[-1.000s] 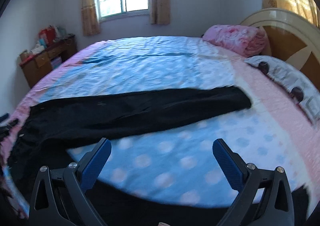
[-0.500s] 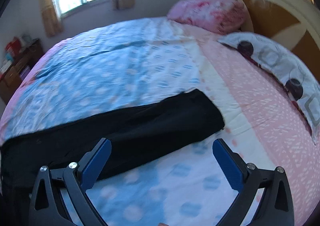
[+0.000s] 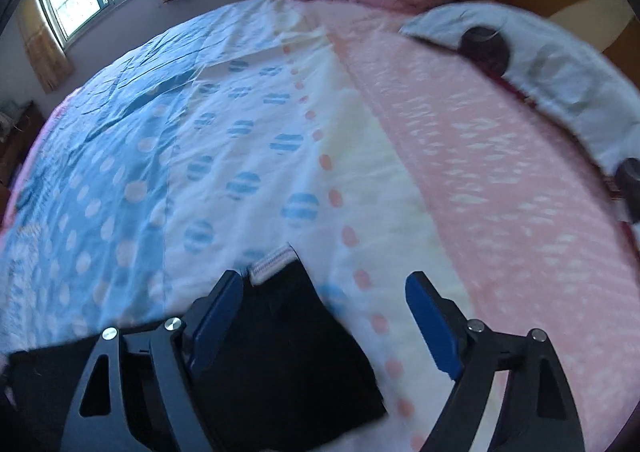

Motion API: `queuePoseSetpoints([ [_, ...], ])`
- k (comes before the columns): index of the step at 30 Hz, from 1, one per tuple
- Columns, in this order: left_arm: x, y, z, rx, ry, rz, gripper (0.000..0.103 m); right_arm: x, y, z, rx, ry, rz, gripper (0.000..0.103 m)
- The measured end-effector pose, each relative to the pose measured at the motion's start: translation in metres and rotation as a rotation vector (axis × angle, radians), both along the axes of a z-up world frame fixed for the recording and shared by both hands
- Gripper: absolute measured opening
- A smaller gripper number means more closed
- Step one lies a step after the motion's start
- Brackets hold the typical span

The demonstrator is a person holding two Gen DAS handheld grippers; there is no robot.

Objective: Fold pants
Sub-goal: 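Grasp the pants waistband with the left tool while the right tool grasps a leg cuff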

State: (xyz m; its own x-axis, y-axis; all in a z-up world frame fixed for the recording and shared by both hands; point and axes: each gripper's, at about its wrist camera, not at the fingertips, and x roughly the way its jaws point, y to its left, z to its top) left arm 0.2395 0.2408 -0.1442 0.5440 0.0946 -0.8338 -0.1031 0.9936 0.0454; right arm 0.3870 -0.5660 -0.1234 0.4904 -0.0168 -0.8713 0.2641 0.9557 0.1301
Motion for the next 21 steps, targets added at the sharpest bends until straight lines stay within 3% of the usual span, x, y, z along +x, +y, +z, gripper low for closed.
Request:
queuePoseSetpoints([
  [2,0.003,0.002,0.000,-0.017,0.003,0.005,0.056,0.015,0.000,-0.010,0.054,0.038,0.030,0.084],
  [3,0.001,0.004,-0.001,-0.021,0.002,0.005,0.056,0.020,0.003,-0.014,0.050,0.056,0.037,0.079],
  [4,0.002,0.004,-0.001,-0.020,0.001,0.001,0.057,0.024,0.004,-0.019,0.040,0.074,0.040,0.073],
  [5,0.002,0.004,-0.001,-0.019,0.002,0.001,0.058,0.029,0.006,-0.028,0.083,0.113,0.059,0.055],
  [9,0.002,0.003,0.001,-0.008,0.007,0.005,0.058,0.032,0.016,-0.030,0.059,0.130,0.101,0.052],
  [11,0.000,-0.001,0.002,0.011,-0.001,-0.022,0.044,0.029,0.016,-0.028,0.080,0.132,0.120,0.037],
  [14,-0.004,-0.001,0.004,-0.025,-0.010,-0.030,0.029,0.024,0.019,-0.028,0.085,0.127,0.144,0.027],
  [21,-0.011,-0.003,0.020,-0.030,-0.058,-0.009,0.024,0.013,0.026,-0.021,0.083,0.054,0.127,0.012],
])
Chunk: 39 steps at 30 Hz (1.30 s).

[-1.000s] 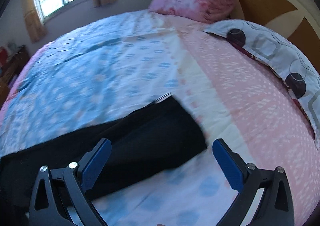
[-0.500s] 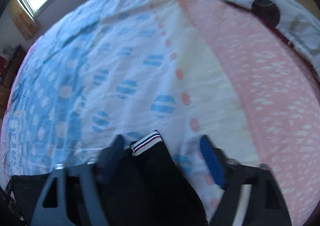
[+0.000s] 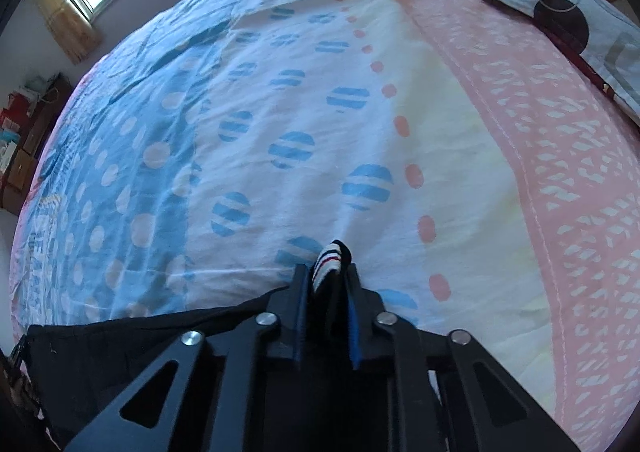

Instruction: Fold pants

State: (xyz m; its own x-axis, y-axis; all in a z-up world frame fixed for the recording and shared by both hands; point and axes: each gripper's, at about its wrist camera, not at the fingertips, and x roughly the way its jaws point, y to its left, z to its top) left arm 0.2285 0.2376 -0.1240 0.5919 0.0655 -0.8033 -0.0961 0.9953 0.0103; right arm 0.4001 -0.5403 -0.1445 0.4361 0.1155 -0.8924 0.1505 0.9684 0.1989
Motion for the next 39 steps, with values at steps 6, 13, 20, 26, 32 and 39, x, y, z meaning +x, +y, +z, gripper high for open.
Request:
queuePoseSetpoints([
  [6,-0.025,0.001,0.030,-0.050,-0.072,-0.013,0.023,-0.031,-0.005,0.041,0.013,-0.102,0.006,0.011],
  [13,-0.064,0.003,0.057,-0.105,-0.167,-0.006,0.023,-0.108,-0.013,0.106,0.070,-0.269,0.041,0.011],
  [20,-0.130,0.010,0.076,-0.207,-0.316,-0.010,0.023,-0.238,-0.034,0.144,0.166,-0.459,0.040,0.011],
  [26,-0.198,0.014,0.066,-0.281,-0.370,-0.036,0.023,-0.350,-0.047,0.134,0.220,-0.516,0.029,0.011],
  [32,-0.243,0.008,0.044,-0.293,-0.378,-0.062,0.023,-0.429,-0.057,0.093,0.256,-0.470,-0.034,0.011],
  [39,-0.276,0.014,0.031,-0.308,-0.406,-0.081,0.023,-0.485,-0.055,0.065,0.283,-0.447,-0.045,0.011],
])
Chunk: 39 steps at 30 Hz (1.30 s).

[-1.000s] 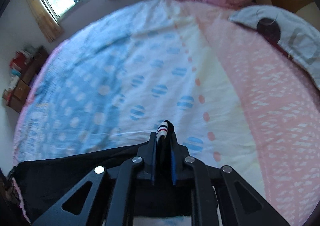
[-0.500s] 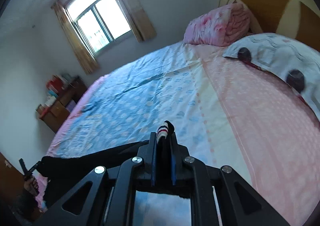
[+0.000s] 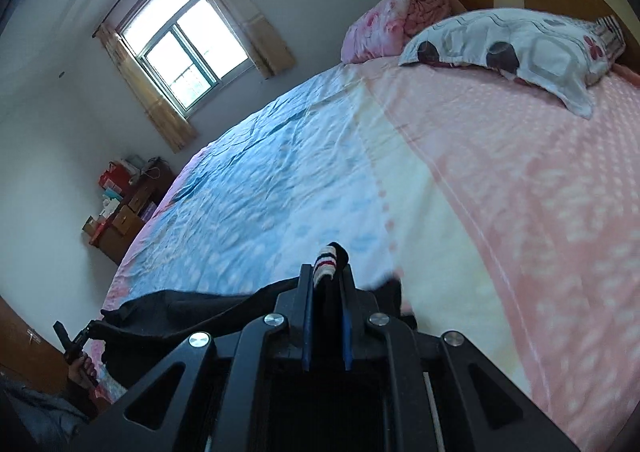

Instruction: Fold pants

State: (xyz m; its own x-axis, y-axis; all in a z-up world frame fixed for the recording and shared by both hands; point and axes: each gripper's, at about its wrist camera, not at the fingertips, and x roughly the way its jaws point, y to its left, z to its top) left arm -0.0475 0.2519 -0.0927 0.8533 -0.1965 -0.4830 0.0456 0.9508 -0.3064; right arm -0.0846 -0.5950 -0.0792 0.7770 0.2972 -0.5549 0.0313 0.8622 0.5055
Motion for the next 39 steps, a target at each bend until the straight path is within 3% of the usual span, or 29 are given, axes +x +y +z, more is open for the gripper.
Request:
queuePoseSetpoints([
  [8,-0.022,0.001,-0.022,0.034,-0.010,-0.040,0.026,-0.028,0.001,-0.032,0.012,0.070,0.031,0.011],
  [12,-0.033,0.003,-0.028,0.051,-0.001,-0.068,0.031,-0.037,0.001,-0.036,-0.028,0.084,0.015,0.017],
  [16,-0.044,0.004,-0.029,0.081,0.011,-0.080,0.044,-0.050,0.003,-0.030,-0.052,0.102,0.011,0.020],
  [19,-0.051,0.007,-0.031,0.112,0.017,-0.063,0.060,-0.056,0.003,-0.024,-0.115,0.122,-0.046,0.048],
  [20,-0.052,0.008,-0.032,0.111,0.022,-0.068,0.060,-0.059,-0.001,-0.021,-0.122,0.123,-0.085,0.054],
  [24,-0.059,0.009,-0.029,0.154,0.038,-0.068,0.065,-0.070,-0.005,0.001,-0.208,0.097,-0.269,0.054],
  [27,-0.070,0.008,-0.025,0.187,0.042,-0.067,0.073,-0.074,0.029,0.026,-0.328,0.034,-0.263,0.054],
  [29,-0.074,0.008,-0.027,0.234,0.048,-0.031,0.082,-0.071,0.067,0.041,-0.410,-0.017,-0.207,0.054],
  [32,-0.073,0.009,-0.033,0.255,0.063,-0.022,0.083,-0.058,0.138,0.052,-0.497,-0.093,-0.041,0.054],
  [36,-0.077,0.007,-0.028,0.235,0.047,-0.008,0.082,-0.030,0.232,0.045,-0.420,-0.111,0.250,0.054],
  [39,-0.081,0.009,-0.026,0.141,0.081,-0.015,0.081,-0.011,0.309,0.026,-0.415,-0.082,0.454,0.054],
])
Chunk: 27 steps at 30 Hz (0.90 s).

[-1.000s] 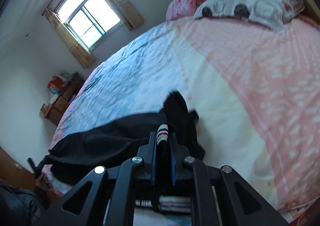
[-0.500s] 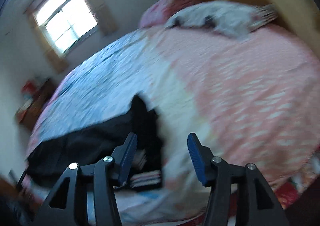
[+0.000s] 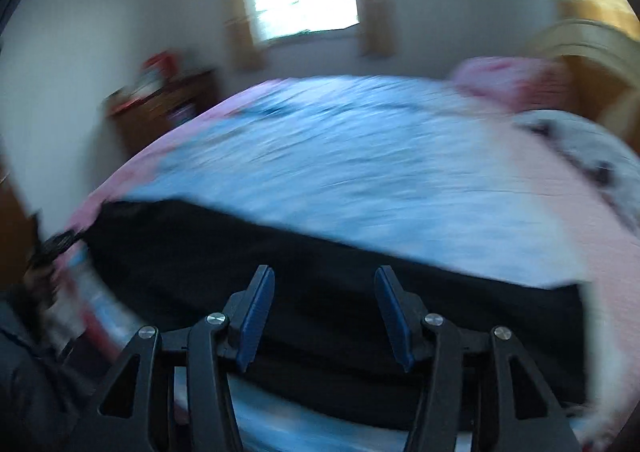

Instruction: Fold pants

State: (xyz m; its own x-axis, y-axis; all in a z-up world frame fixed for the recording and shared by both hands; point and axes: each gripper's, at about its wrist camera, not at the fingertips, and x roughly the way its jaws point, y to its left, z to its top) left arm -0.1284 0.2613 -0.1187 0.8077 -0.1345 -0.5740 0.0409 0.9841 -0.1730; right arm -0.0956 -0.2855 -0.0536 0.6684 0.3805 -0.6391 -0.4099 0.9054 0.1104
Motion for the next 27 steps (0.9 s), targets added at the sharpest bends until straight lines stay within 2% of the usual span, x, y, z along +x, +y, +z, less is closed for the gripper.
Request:
queuePoseSetpoints([
  [3,-0.009,-0.003,-0.002,-0.085,0.026,-0.001,0.076,0.004,0.068,-0.019,-0.075,0.000,0.170,0.054],
  [5,-0.013,-0.010,-0.003,-0.095,0.033,-0.007,0.067,0.007,0.106,-0.034,-0.129,0.008,0.245,0.054],
  [7,-0.013,-0.014,-0.005,-0.110,0.053,-0.009,0.067,0.012,0.132,-0.050,-0.160,0.037,0.290,0.054],
  [13,0.005,-0.006,-0.002,-0.127,0.019,0.032,0.067,0.015,0.173,-0.076,-0.271,0.045,0.345,0.054],
  [18,0.029,-0.008,-0.003,-0.156,0.019,-0.018,0.066,0.013,0.196,-0.088,-0.331,0.039,0.386,0.054],
  [19,0.034,-0.010,-0.005,-0.158,0.026,-0.031,0.062,0.014,0.200,-0.091,-0.344,0.041,0.388,0.054],
  [20,0.036,-0.012,-0.005,-0.151,0.025,-0.035,0.058,0.015,0.206,-0.096,-0.364,0.044,0.405,0.051],
  [21,0.039,-0.014,-0.005,-0.140,0.024,-0.036,0.056,0.016,0.211,-0.099,-0.380,0.039,0.411,0.042],
  [23,0.042,-0.013,-0.005,-0.141,0.024,-0.036,0.045,0.019,0.220,-0.110,-0.451,0.035,0.412,0.030],
  [25,0.039,-0.012,-0.004,-0.142,0.017,-0.044,0.038,0.020,0.227,-0.119,-0.494,0.035,0.431,0.026],
  [27,0.035,-0.011,-0.003,-0.136,0.004,-0.071,0.031,0.018,0.228,-0.120,-0.491,0.030,0.441,0.018],
])
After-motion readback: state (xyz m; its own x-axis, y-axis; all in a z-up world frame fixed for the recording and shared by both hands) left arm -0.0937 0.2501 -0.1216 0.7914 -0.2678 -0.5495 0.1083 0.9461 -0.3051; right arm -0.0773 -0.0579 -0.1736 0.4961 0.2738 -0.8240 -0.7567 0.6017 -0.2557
